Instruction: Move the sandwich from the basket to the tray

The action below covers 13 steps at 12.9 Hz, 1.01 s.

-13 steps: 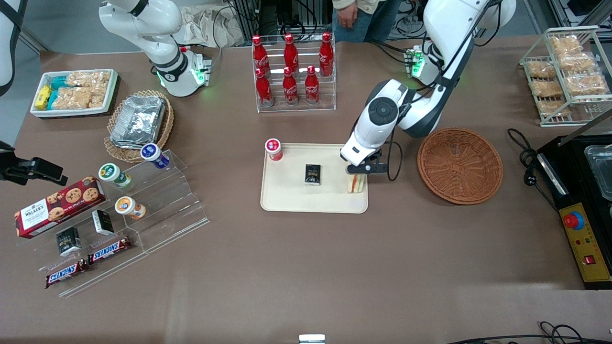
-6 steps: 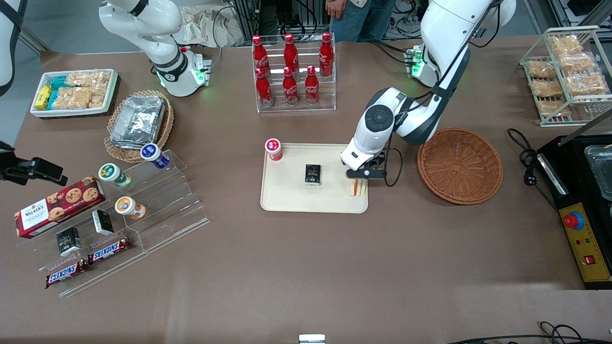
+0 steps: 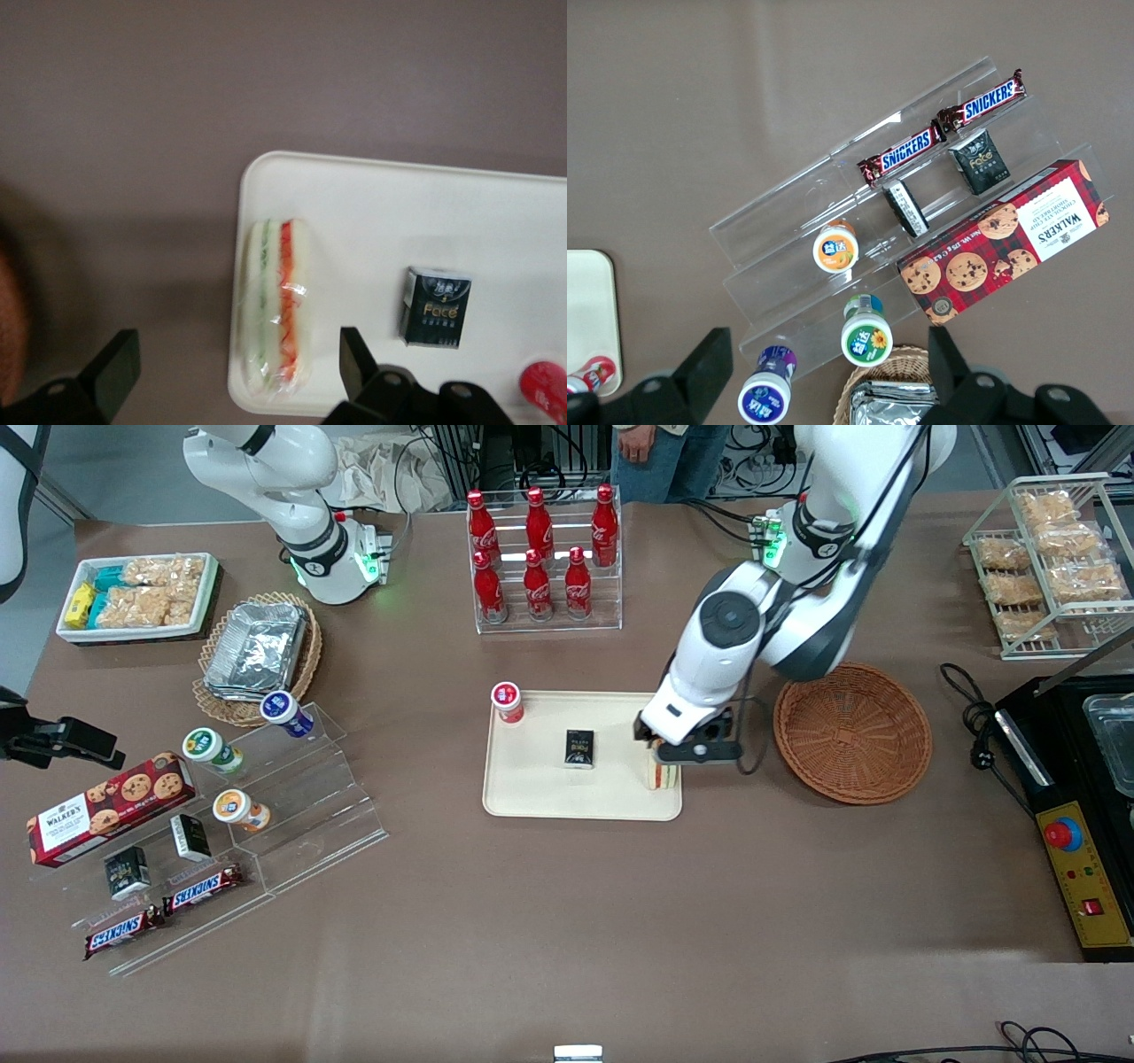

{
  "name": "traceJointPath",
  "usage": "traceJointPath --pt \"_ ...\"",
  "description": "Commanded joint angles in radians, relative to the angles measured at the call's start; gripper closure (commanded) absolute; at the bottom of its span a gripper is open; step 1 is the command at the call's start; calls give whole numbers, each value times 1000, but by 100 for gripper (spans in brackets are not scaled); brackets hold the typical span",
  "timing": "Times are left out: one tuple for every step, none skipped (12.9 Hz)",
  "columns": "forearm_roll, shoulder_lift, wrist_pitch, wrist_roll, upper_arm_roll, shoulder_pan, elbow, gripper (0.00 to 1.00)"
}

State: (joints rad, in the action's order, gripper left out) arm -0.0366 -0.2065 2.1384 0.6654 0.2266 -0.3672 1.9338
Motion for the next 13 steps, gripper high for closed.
traceJointPath --pt "39 22 -307 -71 -39 14 -189 0" --pt "87 22 -416 -126 -93 14 -270 0" --pt "128 33 -493 -156 -130 14 -339 0" --pt "142 58 -546 -171 -172 14 -379 0" --pt "145 91 -577 -205 -211 14 -384 0" --pt "145 131 -601 -264 -243 16 -372 0" --pt "144 160 -626 -335 -288 16 -354 0" --pt "136 182 -634 -387 -329 16 -349 0" --pt "130 191 -635 -423 -357 16 -346 0" --pt "127 197 -635 -429 -381 17 -346 0" --pt "126 206 -638 -431 -388 17 -348 0" --pt "124 207 -637 -431 -371 75 -349 0" --pt "127 208 -637 -434 -316 124 -357 0"
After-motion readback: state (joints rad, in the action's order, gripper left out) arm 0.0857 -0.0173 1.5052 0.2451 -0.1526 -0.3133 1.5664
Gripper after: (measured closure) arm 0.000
